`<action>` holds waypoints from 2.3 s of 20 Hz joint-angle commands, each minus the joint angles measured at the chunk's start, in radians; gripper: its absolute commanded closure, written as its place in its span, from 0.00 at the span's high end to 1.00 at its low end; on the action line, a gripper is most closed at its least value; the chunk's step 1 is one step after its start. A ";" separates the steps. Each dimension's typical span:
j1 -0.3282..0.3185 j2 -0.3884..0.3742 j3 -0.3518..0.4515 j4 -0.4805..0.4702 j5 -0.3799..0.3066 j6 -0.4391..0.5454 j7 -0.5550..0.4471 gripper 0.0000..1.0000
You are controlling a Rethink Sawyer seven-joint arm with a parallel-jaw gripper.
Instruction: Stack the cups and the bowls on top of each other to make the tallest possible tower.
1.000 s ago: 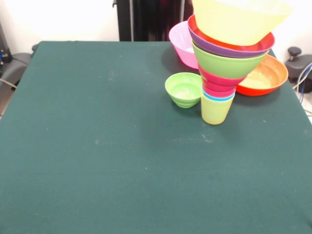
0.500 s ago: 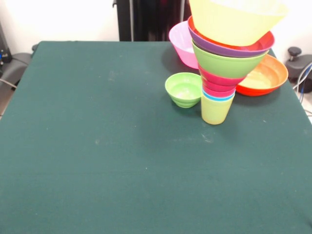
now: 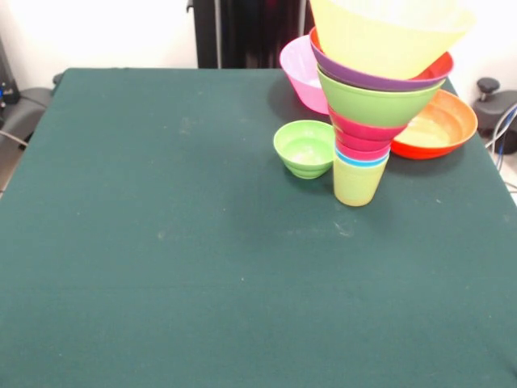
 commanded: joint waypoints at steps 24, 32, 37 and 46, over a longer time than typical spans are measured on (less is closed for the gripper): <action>0.061 0.061 -0.057 0.001 -0.061 -0.044 0.152 0.00; 0.035 0.068 -0.052 -0.012 -0.076 -0.036 0.138 0.00; 0.027 0.075 -0.049 -0.027 -0.080 -0.022 0.127 0.00; 0.027 0.079 -0.047 -0.033 -0.077 -0.022 0.126 0.00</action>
